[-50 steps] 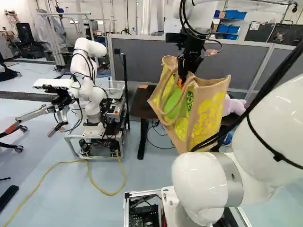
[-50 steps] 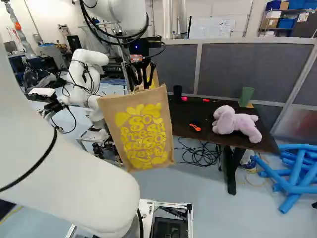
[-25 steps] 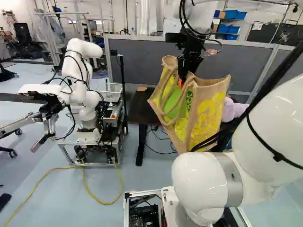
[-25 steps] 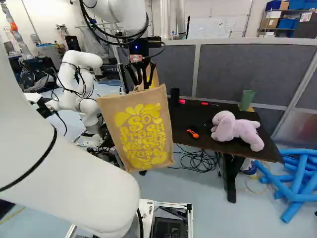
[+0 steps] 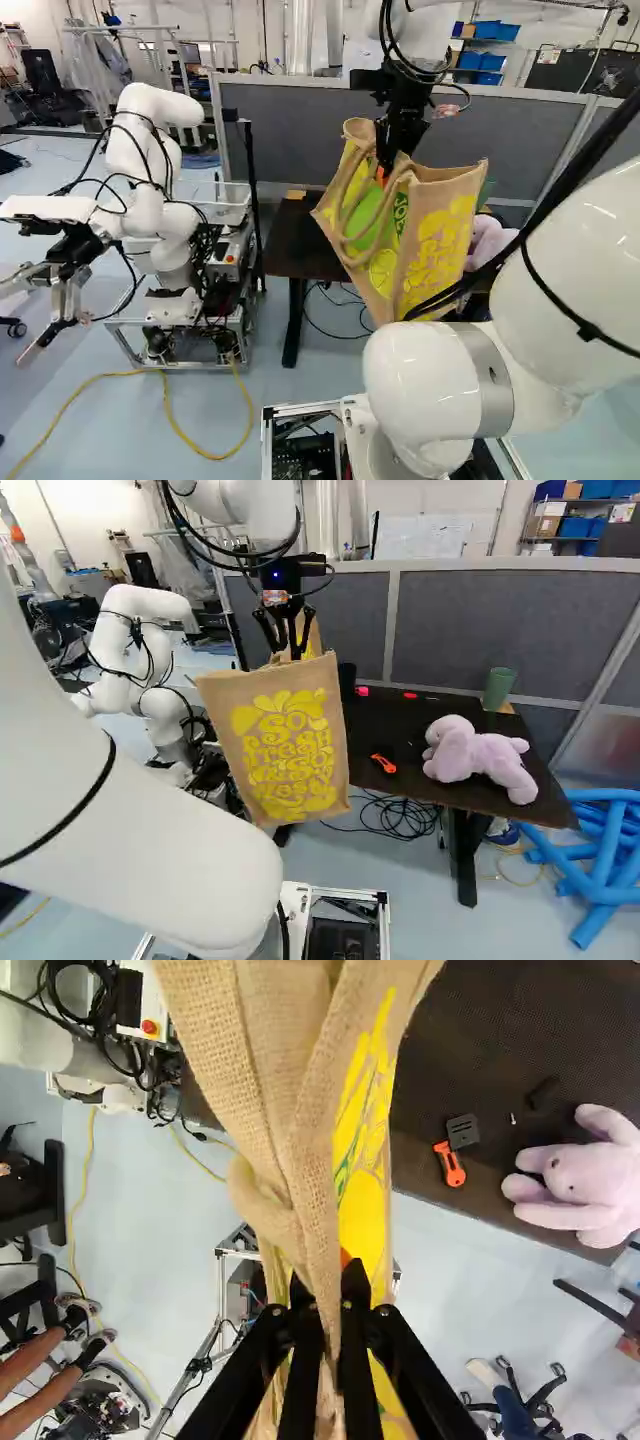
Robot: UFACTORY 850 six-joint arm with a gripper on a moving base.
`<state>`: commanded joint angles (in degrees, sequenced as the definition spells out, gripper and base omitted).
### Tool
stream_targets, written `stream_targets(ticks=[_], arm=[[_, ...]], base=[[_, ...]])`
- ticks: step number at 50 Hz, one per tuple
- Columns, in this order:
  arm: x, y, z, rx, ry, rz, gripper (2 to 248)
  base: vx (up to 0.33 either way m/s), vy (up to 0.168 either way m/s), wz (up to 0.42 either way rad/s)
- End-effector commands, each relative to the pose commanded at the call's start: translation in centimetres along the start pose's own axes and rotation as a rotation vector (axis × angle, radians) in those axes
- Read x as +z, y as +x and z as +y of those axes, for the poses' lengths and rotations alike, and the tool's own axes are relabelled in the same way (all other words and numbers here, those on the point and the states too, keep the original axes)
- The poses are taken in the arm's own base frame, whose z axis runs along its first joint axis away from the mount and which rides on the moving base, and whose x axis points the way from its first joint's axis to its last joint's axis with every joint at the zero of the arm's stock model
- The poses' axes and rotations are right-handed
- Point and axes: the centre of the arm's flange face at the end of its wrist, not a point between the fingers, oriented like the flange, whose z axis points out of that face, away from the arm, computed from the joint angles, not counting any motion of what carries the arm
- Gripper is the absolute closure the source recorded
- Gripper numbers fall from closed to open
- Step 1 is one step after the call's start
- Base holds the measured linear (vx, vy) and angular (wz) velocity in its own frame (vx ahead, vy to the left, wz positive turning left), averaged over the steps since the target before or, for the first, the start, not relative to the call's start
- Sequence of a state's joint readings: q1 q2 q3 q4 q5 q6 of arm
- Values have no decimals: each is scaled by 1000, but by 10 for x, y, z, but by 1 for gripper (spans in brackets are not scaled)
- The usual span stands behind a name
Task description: Pick up the bag on the ground and place it on the table
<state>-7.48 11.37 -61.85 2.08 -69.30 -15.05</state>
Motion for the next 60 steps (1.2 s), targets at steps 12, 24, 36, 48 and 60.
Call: stream_targets(ticks=[12, 24, 36, 48, 60], arm=[[0, 8, 1, -2, 1, -3, 227], [1, 18, 2, -5, 2, -6, 227], [2, 32, 4, -9, 3, -10, 227], [3, 54, 7, -15, 4, -13, 227], [4, 77, 8, -30, -5, -12, 227]], base=[[107, -1, -17], [-4, -1, 0], [0, 0, 0], [0, 0, 0], [0, 0, 0]])
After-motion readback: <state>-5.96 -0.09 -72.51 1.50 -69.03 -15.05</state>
